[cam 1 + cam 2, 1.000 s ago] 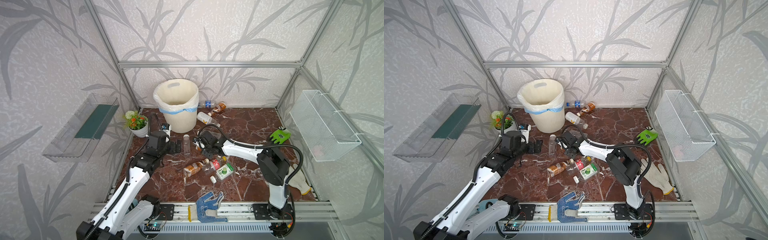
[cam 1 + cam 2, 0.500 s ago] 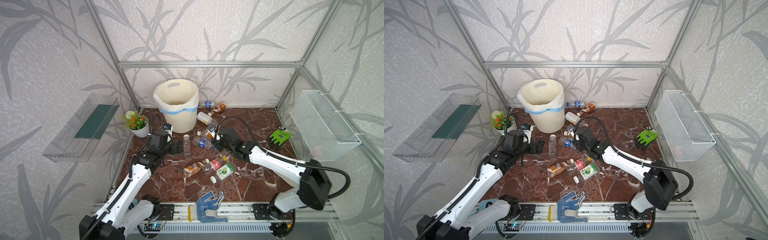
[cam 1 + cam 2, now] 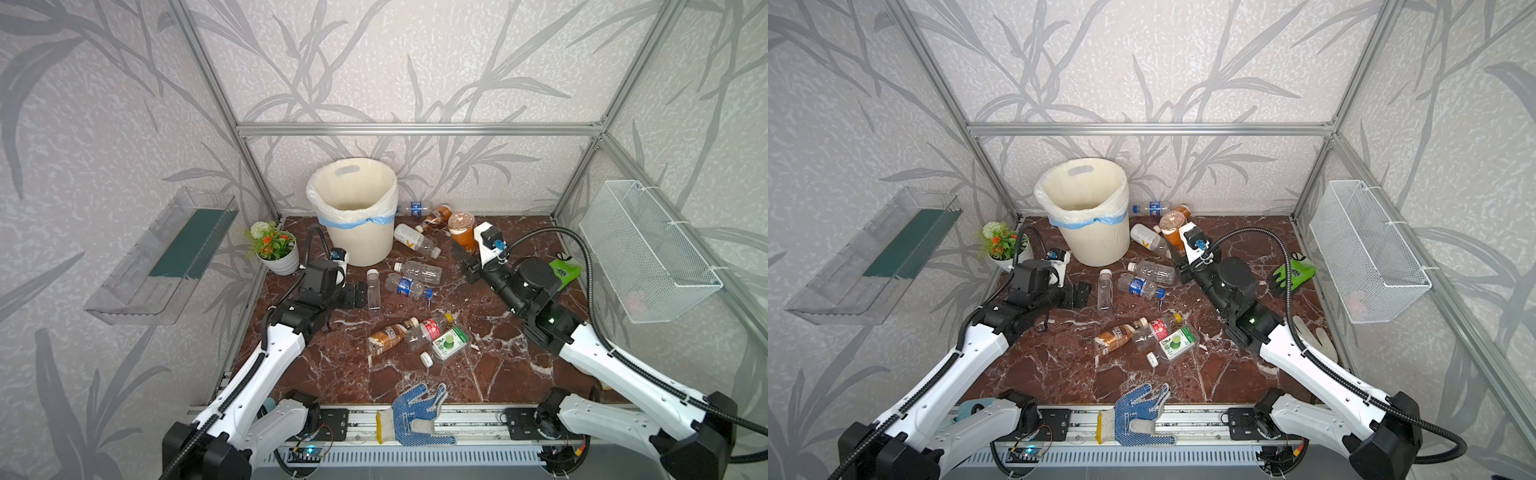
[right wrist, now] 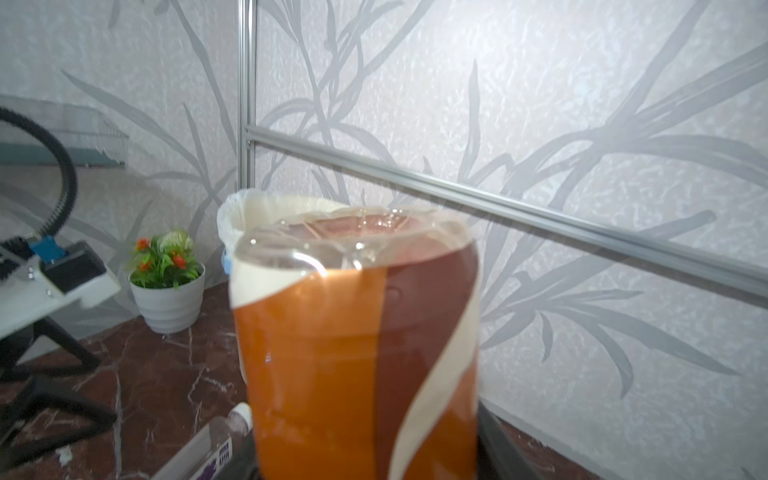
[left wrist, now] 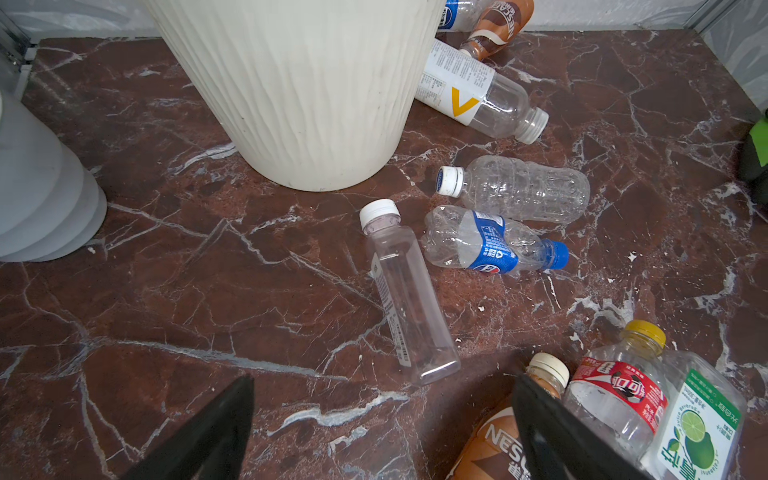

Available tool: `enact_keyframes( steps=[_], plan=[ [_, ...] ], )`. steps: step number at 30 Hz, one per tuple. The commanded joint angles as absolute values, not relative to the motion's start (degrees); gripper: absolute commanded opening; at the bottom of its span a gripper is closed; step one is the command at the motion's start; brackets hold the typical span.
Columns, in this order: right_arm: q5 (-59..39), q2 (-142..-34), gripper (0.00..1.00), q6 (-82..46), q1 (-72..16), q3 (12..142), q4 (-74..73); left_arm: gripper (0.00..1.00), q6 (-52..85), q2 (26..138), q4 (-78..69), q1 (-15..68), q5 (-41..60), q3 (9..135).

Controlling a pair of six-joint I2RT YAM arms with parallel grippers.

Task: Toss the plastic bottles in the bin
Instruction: 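Lift the Nescafe bottle with right gripper and carry it to the bin, then open right gripper over bin and withdraw while left arm moves to clear bottle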

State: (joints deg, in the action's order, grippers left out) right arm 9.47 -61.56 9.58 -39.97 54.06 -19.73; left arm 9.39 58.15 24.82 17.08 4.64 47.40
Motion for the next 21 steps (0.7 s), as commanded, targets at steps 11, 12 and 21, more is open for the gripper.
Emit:
enact_keyframes(
  steps=[11, 12, 21],
  plan=[
    [-24.61, -137.90, 0.81, -9.17, -32.22, 176.48, 15.90, 0.92, 7.03, 59.52, 26.32, 16.88, 7.77, 49.75],
    [-25.11, -135.94, 0.85, -9.72, -31.86, 172.00, 15.56, 0.92, 7.16, 58.80, 26.37, 16.88, 7.13, 49.32],
    [-19.42, -105.47, 0.89, -2.66, -33.40, 116.29, -10.36, 0.93, 7.65, 58.61, 25.62, 16.88, 6.51, 48.88]
  ],
)
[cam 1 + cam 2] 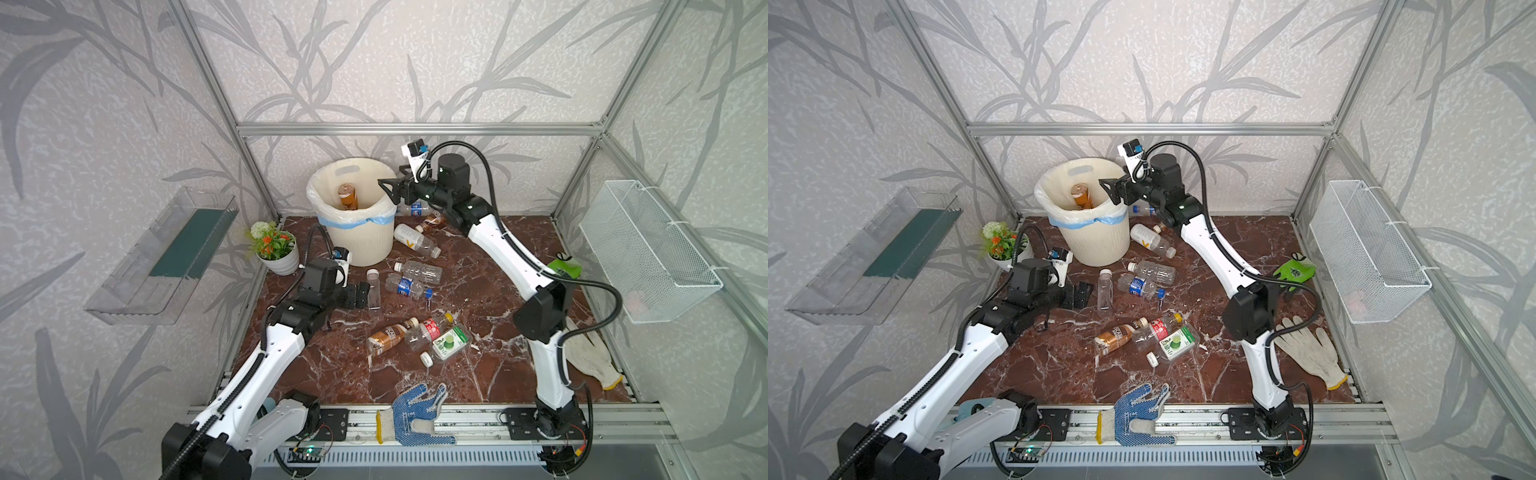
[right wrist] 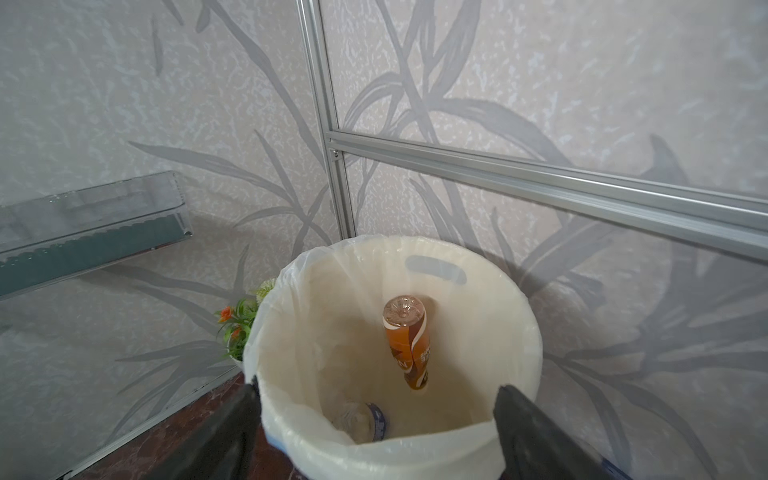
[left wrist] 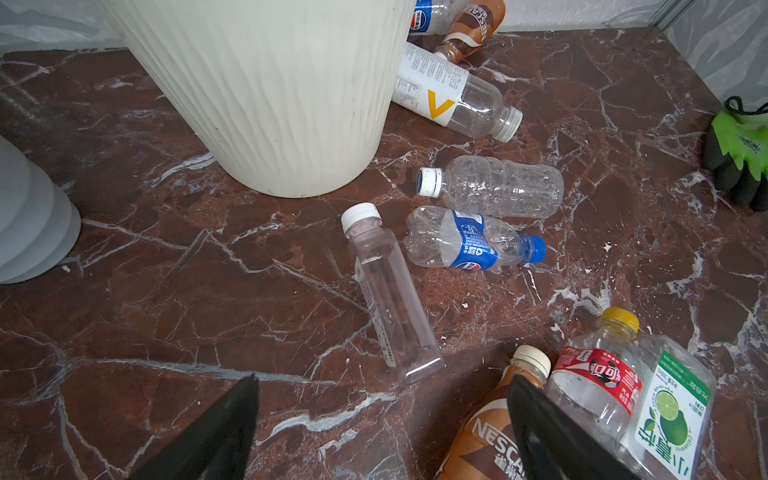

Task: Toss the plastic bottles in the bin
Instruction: 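Open right gripper over bin and withdraw while left arm moves to clear bottle, then lower left gripper onto the clear white-cap bottle and close it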

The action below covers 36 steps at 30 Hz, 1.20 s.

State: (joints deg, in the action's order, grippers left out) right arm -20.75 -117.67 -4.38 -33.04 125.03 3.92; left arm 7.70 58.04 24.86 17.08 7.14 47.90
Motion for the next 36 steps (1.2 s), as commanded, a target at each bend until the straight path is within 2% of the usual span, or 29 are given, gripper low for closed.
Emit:
enact_keyframes(
  steps=[1, 8, 17, 23, 32, 36],
  plan=[
    [-18.50, -102.29, 0.89, -2.18, -33.05, 111.11, -12.12, 0.92, 7.79, 59.17, 26.27, 16.93, 6.51, 49.25],
    [-10.20, -82.90, 0.86, -0.73, -31.97, 80.62, -10.89, 0.92, 16.64, 61.93, 23.95, 18.28, 5.91, 48.38],
    [1.09, -70.68, 0.86, -7.41, -31.38, 53.99, -4.21, 0.88, 23.79, 73.55, 24.27, 25.13, -2.82, 50.90],
    [0.78, -69.08, 0.86, -12.26, -31.11, 48.03, -4.77, 0.87, 24.98, 77.99, 20.74, 25.50, -4.90, 48.64],
    [0.01, -73.84, 0.86, -14.00, -31.11, 46.78, -8.17, 0.85, 24.98, 85.53, 16.44, 26.03, -4.81, 51.12],
    [0.08, -74.70, 0.86, -14.66, -31.05, 45.80, -9.24, 0.77, 24.65, 89.10, 15.39, 26.04, -4.91, 52.44]
  ],
)
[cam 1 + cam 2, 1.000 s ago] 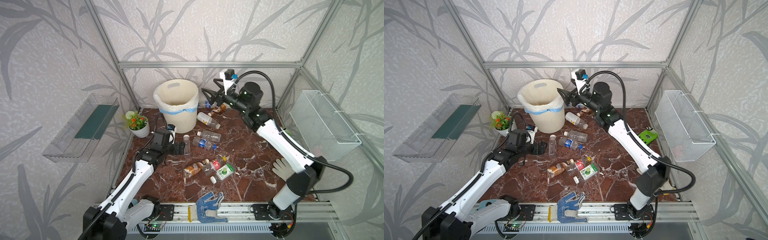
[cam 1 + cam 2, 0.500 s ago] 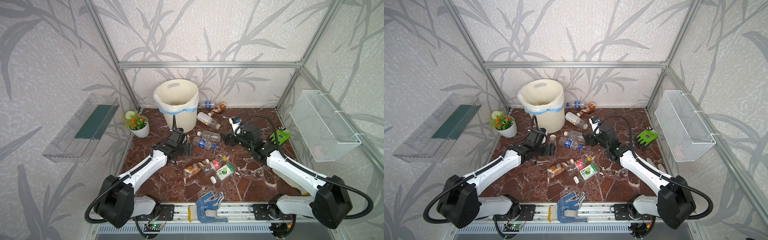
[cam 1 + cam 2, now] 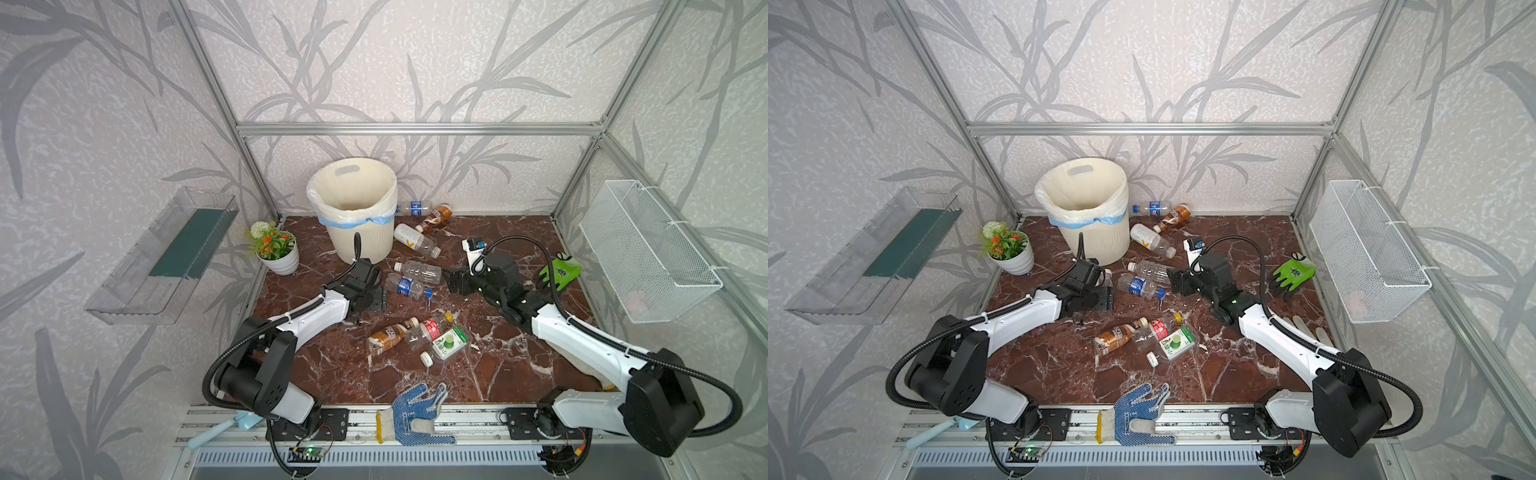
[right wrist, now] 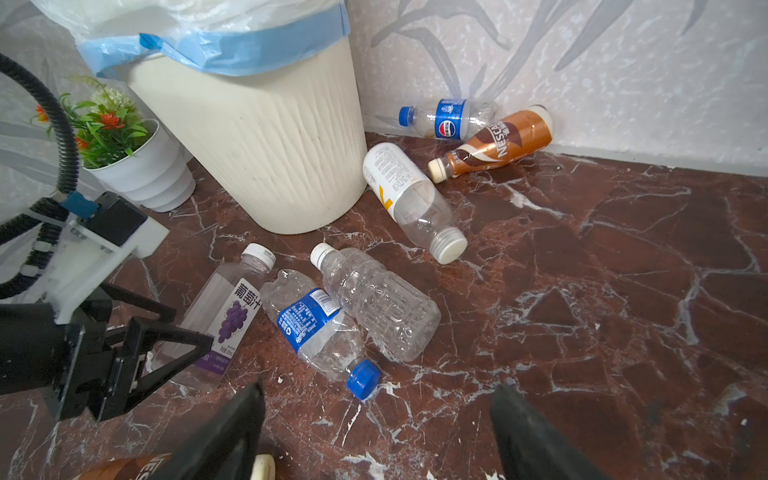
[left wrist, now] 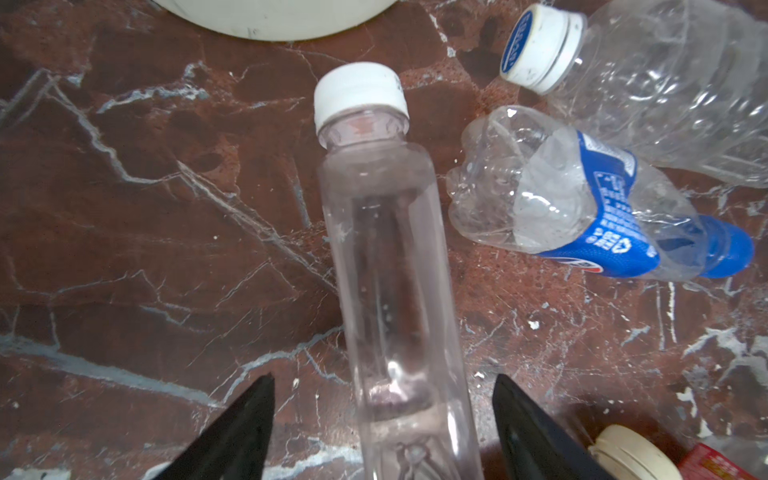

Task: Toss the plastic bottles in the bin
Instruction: 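Lower left gripper onto the clear white-cap bottle and close it, then lift the clear white-cap bottle with left gripper and carry it over the bin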

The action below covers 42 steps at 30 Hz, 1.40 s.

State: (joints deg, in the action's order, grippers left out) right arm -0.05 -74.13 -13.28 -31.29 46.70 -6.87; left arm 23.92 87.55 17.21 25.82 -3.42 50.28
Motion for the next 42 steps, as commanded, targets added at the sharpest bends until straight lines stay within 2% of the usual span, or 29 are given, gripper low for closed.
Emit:
enact_keyframes(
  steps=[1, 11, 19, 26, 28, 33, 36, 42],
  plan=[
    [0.24, -74.82, 0.86, -14.74, -31.11, 45.67, -9.23, 0.76, 24.76, 89.77, 15.39, 26.08, -5.56, 52.73],
    [1.58, -75.92, 0.86, -15.60, -31.08, 43.70, -9.44, 0.52, 24.03, 94.13, 14.46, 26.03, -7.81, 54.49],
    [-0.43, -78.16, 0.85, -16.07, -30.50, 43.23, -10.06, 0.45, 23.11, 88.06, 13.21, 25.94, -8.68, 50.60],
    [-1.93, -80.13, 0.85, -16.66, -30.50, 44.34, -10.39, 0.43, 24.43, 79.22, 11.14, 25.82, -10.64, 44.61],
    [-2.38, -80.33, 0.84, -16.78, -30.42, 44.65, -10.25, 0.47, 23.15, 79.55, 11.91, 25.79, -10.35, 45.07],
    [-3.08, -80.49, 0.84, -16.96, -30.44, 45.29, -9.67, 0.76, 23.57, 81.21, 11.47, 25.86, -7.69, 47.36],
    [-3.09, -80.16, 0.84, -17.14, -30.50, 45.03, -9.79, 0.84, 22.45, 85.05, 13.82, 25.93, -8.06, 50.71],
    [-2.47, -79.80, 0.84, -17.31, -30.43, 44.13, -10.37, 0.86, 21.01, 91.79, 15.43, 26.06, -10.26, 53.65]
  ],
)
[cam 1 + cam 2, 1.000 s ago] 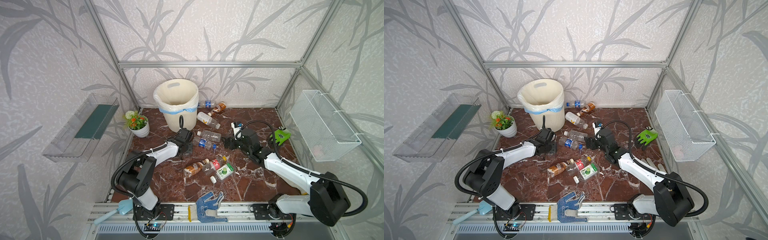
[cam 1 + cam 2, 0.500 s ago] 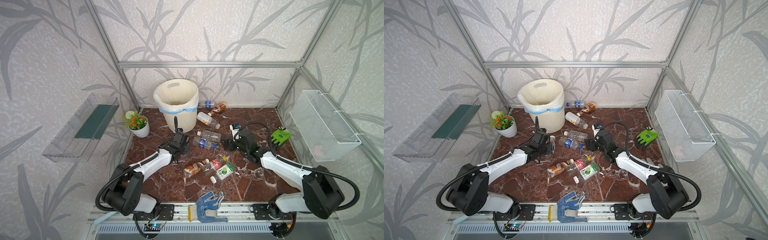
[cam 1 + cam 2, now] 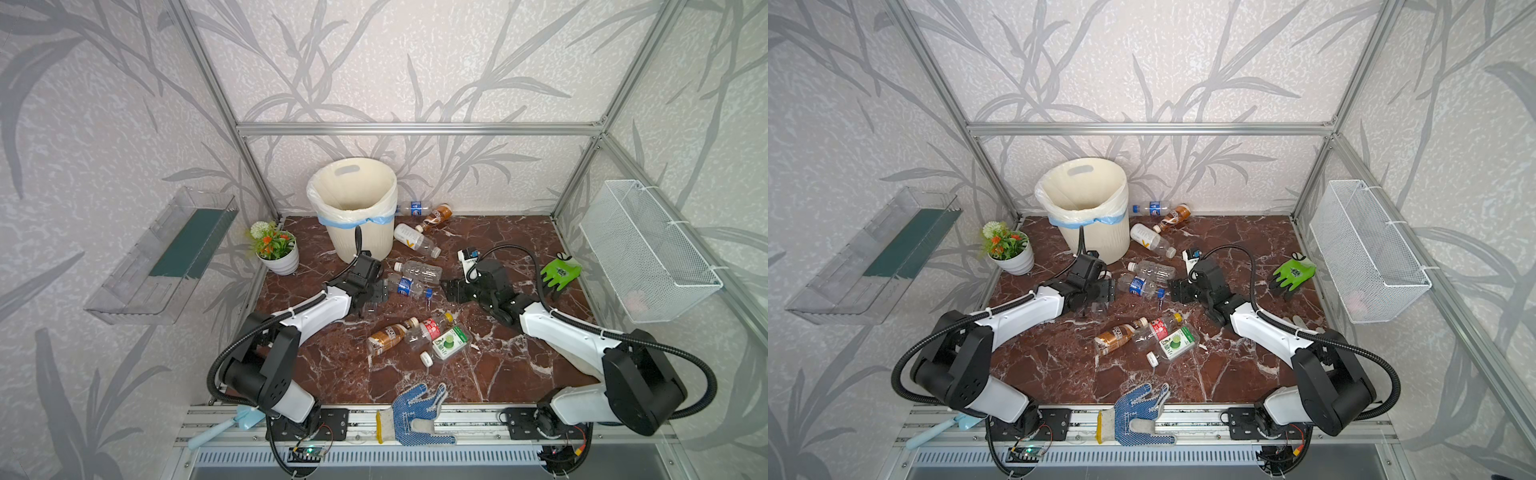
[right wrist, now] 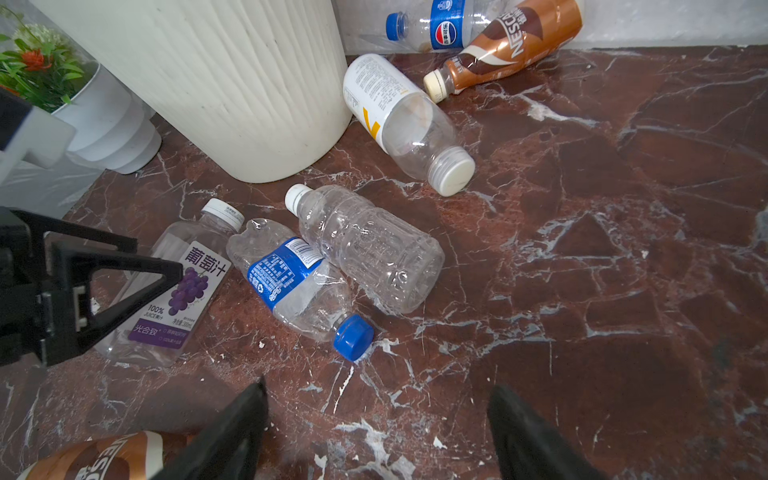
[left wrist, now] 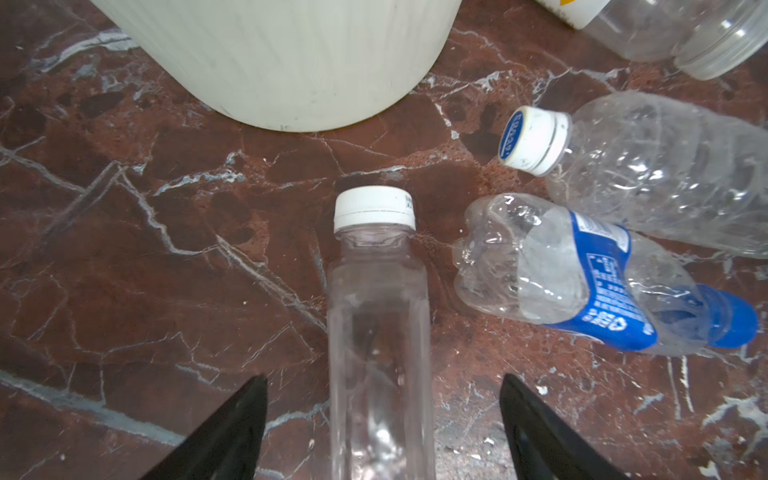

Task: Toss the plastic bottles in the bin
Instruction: 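Lift the clear white-cap bottle with left gripper and carry it over the bin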

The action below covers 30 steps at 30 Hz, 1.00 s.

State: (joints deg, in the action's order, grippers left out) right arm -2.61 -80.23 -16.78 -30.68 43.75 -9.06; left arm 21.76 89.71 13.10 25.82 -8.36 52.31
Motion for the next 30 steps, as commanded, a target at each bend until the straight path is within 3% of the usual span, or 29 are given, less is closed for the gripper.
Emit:
enact_keyframes(
  steps=[1, 11, 16, 19, 24, 30],
  plan=[
    [-2.38, -79.89, 0.84, -17.25, -30.49, 44.09, -10.49, 0.85, 21.01, 92.46, 15.32, 26.15, -10.65, 53.91],
    [-1.83, -81.27, 0.83, -17.31, -30.47, 43.89, -11.90, 0.70, 20.68, 96.37, 16.56, 26.57, -13.04, 56.61],
    [-0.37, -82.68, 0.82, -17.30, -30.36, 43.36, -12.83, 0.51, 20.65, 96.22, 16.20, 26.65, -13.75, 55.97],
    [-0.02, -83.06, 0.81, -17.17, -30.41, 43.33, -12.86, 0.45, 20.65, 95.41, 16.04, 26.73, -14.37, 55.29],
    [0.65, -82.53, 0.81, -16.36, -30.40, 43.43, -12.44, 0.39, 20.74, 92.26, 16.87, 26.81, -15.19, 54.27],
    [0.37, -82.97, 0.81, -16.00, -30.12, 43.76, -12.47, 0.40, 19.65, 81.36, 13.98, 27.09, -15.29, 48.24]
  ],
)
